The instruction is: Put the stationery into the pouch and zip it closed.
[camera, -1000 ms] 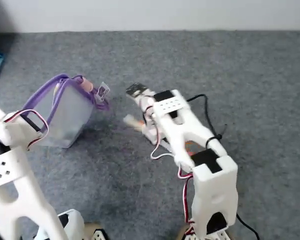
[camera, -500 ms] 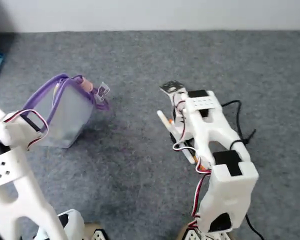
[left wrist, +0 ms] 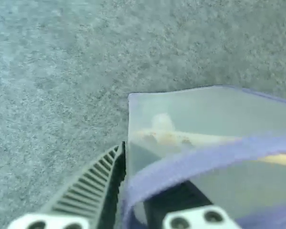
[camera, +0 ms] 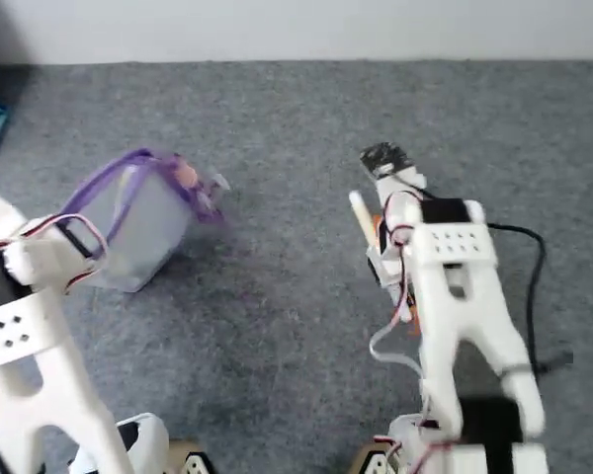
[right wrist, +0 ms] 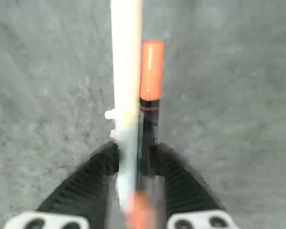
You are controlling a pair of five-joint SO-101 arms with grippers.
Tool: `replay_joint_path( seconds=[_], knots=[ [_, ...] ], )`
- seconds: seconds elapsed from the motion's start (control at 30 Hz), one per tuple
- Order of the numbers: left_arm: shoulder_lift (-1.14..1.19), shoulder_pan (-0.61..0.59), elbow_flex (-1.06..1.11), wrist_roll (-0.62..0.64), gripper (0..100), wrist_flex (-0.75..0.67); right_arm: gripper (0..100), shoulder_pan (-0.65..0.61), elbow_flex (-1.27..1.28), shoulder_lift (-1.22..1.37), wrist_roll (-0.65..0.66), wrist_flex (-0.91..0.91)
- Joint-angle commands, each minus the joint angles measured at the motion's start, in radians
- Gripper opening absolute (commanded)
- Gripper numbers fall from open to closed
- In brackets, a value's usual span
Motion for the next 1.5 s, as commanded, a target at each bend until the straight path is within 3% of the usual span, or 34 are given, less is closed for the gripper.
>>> replay_joint_path(
  seconds=[0.0, 0.2, 0.53, 0.63, 0.8, 1.0, 1.2, 1.47],
  knots=[
    [0.046, 0.095, -0.001, -0.017, 1, 0.014, 2.8, -0.012, 0.005, -0.206, -0.002, 0.004],
    [0.048, 0.212, 0.001, -0.017, 1, -0.049, 2.8, -0.018, 0.006, -0.438, -0.098, 0.005],
    [0.046, 0.218, 0.001, -0.015, 1, -0.037, 2.8, -0.016, 0.101, -0.513, -0.066, -0.005],
    [0.046, 0.218, 0.001, -0.015, 1, -0.028, 0.7, -0.027, 0.026, -0.57, -0.146, -0.007],
    [0.046, 0.222, 0.001, -0.015, 1, -0.034, 0.8, -0.154, -0.112, -0.687, -0.27, -0.002],
    [0.048, 0.222, 0.001, -0.015, 1, -0.029, 0.8, -0.346, -0.189, -0.788, -0.29, -0.008],
    [0.046, 0.224, 0.002, 0.026, 1, -0.029, 0.8, -0.414, -0.198, -0.831, -0.29, -0.268],
    [0.048, 0.226, 0.002, 0.029, 1, -0.029, 0.8, -0.618, -0.193, -0.825, -0.288, -0.553]
  ],
)
